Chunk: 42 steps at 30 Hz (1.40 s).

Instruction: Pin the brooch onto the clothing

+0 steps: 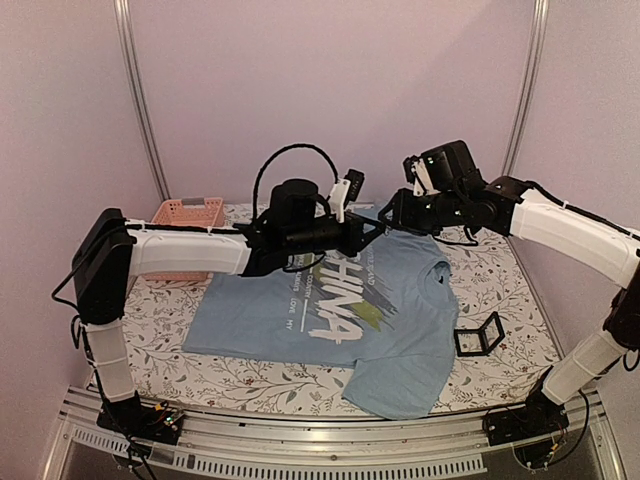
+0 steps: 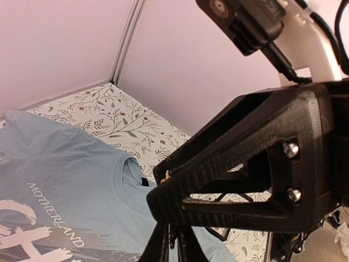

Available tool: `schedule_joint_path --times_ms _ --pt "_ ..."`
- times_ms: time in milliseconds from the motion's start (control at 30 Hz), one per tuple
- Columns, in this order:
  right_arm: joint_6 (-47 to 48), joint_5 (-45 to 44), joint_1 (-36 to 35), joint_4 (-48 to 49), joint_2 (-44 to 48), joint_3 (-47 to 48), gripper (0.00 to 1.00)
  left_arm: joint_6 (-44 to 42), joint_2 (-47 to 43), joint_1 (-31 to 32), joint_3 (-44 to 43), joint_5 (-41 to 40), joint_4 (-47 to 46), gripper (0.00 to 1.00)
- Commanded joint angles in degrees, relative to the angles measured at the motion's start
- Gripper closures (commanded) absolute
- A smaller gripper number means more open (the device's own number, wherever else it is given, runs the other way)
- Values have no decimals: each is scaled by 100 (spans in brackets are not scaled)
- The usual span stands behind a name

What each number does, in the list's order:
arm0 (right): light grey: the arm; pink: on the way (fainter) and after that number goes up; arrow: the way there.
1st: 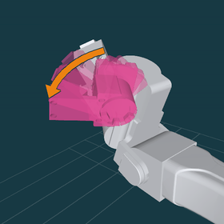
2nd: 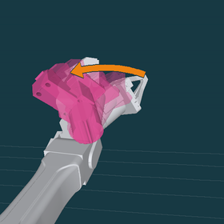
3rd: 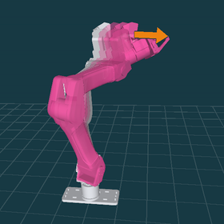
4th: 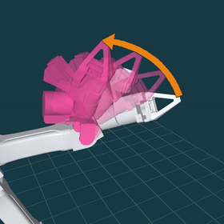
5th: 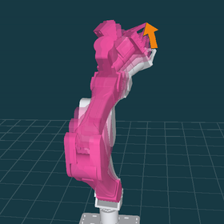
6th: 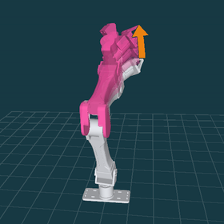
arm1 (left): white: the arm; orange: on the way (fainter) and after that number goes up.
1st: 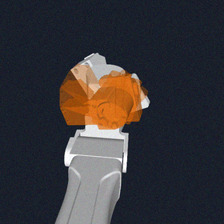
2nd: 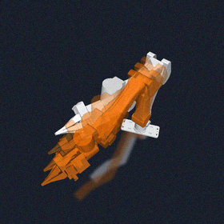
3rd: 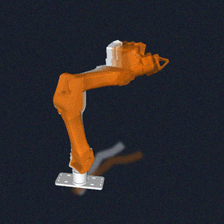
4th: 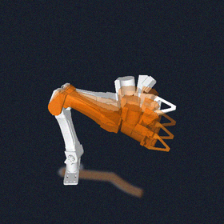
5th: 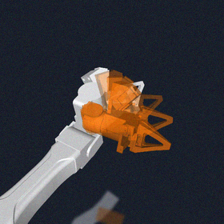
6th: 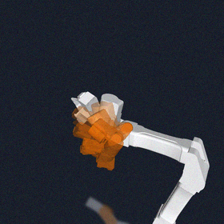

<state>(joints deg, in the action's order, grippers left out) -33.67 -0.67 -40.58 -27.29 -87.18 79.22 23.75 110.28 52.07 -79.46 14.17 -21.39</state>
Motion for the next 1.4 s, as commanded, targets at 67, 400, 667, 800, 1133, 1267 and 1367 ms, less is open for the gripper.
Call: schedule_joint_path --times_ms 67,400,667,800,1133,1267,1367 --pt "1 -72 -81 83 3 138 81 -46 113 59 -141 3 14 100" --pt "346 -277 -69 -188 334 340 48 -1161 -261 66 96 -344 277 100" --pt "783 -227 84 -1146 796 700 37 -5444 -1398 699 1592 -2626 -851 100" --pt "681 447 173 -1365 845 762 43 -8094 -1906 958 2755 -3097 -2543 100" --pt "742 1244 -246 -1338 787 735 52 -11502 -2107 1398 3525 -3475 -4228 100" --pt "838 1839 -414 -959 778 718 52 -12494 -1902 1451 3586 -3420 -5019 100" --pt "908 2015 -499 -752 749 734 52 -12990 -1730 1501 3517 -3347 -5559 100"
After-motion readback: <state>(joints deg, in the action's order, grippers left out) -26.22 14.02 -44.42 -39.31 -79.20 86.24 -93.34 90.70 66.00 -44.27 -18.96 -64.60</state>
